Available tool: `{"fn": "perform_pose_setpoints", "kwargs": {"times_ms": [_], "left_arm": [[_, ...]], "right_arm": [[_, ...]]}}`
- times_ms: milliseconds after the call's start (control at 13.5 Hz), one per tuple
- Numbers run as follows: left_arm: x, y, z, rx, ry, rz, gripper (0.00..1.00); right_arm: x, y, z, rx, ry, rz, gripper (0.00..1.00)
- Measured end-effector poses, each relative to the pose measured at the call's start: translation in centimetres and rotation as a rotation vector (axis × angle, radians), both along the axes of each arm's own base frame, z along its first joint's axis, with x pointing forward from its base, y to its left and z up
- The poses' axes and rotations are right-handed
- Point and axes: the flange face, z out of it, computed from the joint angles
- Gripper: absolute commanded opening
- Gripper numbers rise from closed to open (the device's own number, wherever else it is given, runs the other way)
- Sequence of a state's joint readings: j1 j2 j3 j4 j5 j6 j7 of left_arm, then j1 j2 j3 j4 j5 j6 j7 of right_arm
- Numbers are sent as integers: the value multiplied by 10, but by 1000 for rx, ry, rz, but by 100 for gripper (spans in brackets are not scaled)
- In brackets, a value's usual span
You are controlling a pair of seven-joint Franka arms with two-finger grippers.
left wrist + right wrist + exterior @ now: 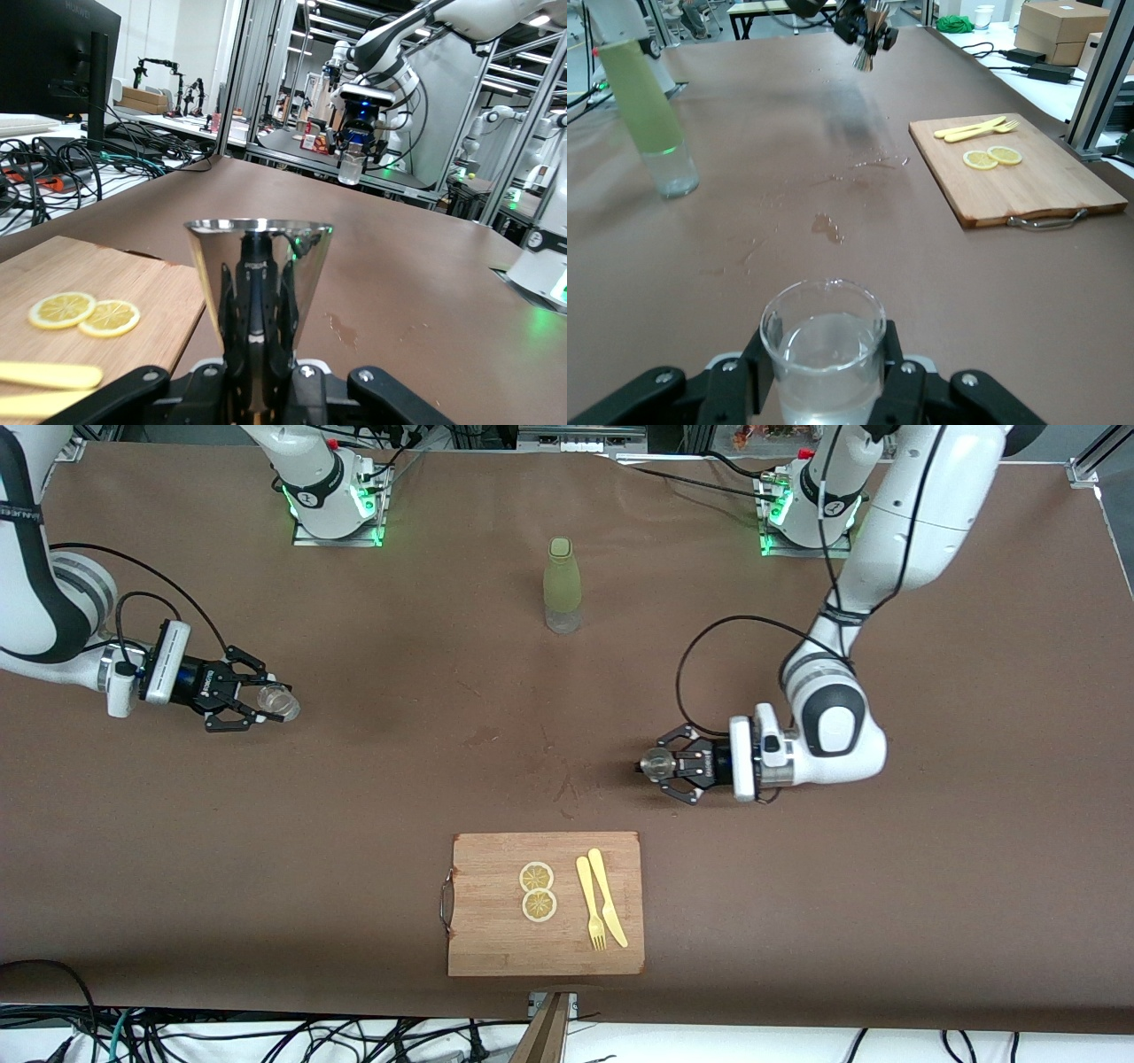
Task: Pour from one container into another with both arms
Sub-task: 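Carry the glass back with the right gripper and set it down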
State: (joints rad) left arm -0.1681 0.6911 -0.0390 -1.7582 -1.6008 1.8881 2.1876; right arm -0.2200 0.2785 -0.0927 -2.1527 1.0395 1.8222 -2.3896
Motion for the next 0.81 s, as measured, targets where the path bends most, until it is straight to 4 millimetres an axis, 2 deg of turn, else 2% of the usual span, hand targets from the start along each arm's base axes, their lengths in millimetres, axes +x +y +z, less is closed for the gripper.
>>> {"fn": "perform_pose_setpoints", "kwargs": {"times_ms": [296,593,815], "left_arm": [[7,67,1,7,2,-28,0],[6,113,0,8,10,-43,0],[-2,149,1,-30,28,-86,0]], "right_arm": [[-9,-20,-38,4,-29,29,36],[-12,-34,-74,42,-33,61,37],[-10,-44,-98,71,-29,72,37]]}}
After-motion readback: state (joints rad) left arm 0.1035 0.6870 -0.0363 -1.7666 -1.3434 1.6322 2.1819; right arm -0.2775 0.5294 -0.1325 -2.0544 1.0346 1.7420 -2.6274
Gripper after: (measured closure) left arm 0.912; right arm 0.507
